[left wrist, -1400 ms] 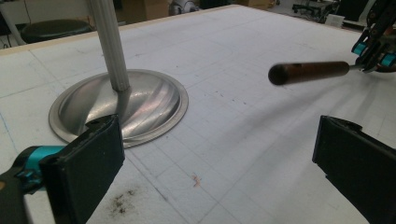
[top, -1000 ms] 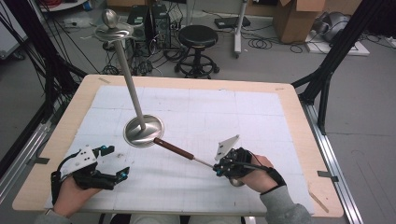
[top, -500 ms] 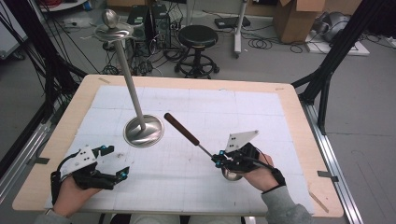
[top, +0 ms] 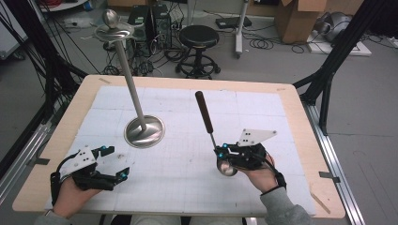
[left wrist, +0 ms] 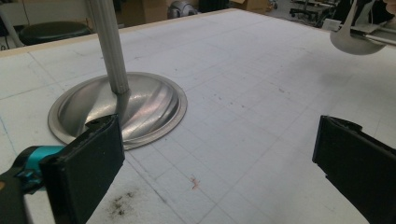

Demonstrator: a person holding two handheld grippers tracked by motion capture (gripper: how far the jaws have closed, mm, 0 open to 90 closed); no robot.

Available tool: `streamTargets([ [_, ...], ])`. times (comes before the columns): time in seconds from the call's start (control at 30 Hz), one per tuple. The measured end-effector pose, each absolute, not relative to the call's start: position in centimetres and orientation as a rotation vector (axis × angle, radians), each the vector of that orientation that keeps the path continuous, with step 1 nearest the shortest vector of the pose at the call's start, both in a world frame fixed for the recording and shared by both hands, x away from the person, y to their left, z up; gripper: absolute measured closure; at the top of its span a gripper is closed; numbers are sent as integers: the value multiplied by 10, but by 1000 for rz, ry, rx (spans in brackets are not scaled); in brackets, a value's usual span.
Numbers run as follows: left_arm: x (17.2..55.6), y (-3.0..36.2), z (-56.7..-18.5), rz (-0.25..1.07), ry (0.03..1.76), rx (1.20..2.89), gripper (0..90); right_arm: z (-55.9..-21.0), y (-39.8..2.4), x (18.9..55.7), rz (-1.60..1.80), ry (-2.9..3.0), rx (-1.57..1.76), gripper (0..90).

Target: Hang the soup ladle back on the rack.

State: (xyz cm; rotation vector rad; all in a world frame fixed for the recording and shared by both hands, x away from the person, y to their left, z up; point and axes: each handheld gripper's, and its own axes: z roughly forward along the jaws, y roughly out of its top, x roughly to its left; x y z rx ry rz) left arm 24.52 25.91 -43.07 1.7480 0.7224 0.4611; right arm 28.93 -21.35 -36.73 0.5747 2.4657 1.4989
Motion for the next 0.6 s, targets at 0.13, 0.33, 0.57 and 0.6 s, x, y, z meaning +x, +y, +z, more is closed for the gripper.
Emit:
streamTargets([
  [0.13, 245, 259, -431, 458, 723, 1751, 27, -364, -218, 287, 1583, 2390, 593, 846],
  [0.33, 246, 258, -431, 458, 726, 1752, 27, -362, -220, 286, 1644, 2316, 595, 846],
  [0.57, 246, 258, -431, 457, 726, 1753, 27, -360, -219, 286, 1671, 2239, 618, 846],
  [0.6, 246, 258, -432, 457, 727, 1754, 27, -360, -219, 286, 1672, 2226, 622, 846],
])
